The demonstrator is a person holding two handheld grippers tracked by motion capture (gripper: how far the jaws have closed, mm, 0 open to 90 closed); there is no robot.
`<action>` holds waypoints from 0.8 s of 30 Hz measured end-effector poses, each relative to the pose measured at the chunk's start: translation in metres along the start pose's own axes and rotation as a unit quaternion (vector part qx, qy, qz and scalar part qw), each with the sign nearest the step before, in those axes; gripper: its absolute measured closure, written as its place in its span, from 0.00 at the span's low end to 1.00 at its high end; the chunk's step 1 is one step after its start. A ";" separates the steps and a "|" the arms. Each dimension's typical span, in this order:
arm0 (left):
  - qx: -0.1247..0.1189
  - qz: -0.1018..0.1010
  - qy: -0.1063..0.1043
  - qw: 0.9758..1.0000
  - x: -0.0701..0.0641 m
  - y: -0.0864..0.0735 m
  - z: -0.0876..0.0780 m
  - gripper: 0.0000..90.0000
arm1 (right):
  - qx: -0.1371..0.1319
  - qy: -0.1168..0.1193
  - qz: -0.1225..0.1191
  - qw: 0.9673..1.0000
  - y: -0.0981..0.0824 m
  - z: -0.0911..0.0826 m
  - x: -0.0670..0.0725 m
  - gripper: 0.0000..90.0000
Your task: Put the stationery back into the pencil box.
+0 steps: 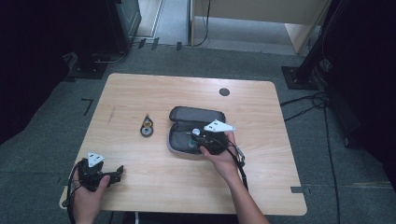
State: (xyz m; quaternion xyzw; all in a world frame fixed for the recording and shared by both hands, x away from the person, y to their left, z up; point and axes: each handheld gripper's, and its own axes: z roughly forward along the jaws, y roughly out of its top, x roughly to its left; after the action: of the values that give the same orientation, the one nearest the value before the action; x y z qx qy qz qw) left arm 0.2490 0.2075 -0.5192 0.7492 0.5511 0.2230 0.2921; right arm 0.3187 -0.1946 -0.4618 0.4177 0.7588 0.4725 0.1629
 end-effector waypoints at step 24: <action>0.000 0.000 0.000 1.000 0.000 0.000 0.000 0.00 | 0.037 0.007 0.019 0.999 -0.021 -0.016 -0.030 0.73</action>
State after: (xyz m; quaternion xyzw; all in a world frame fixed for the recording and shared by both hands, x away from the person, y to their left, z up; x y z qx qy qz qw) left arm 0.2490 0.2076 -0.5192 0.7495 0.5508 0.2229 0.2919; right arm 0.3162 -0.2320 -0.4765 0.4346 0.7689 0.4499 0.1324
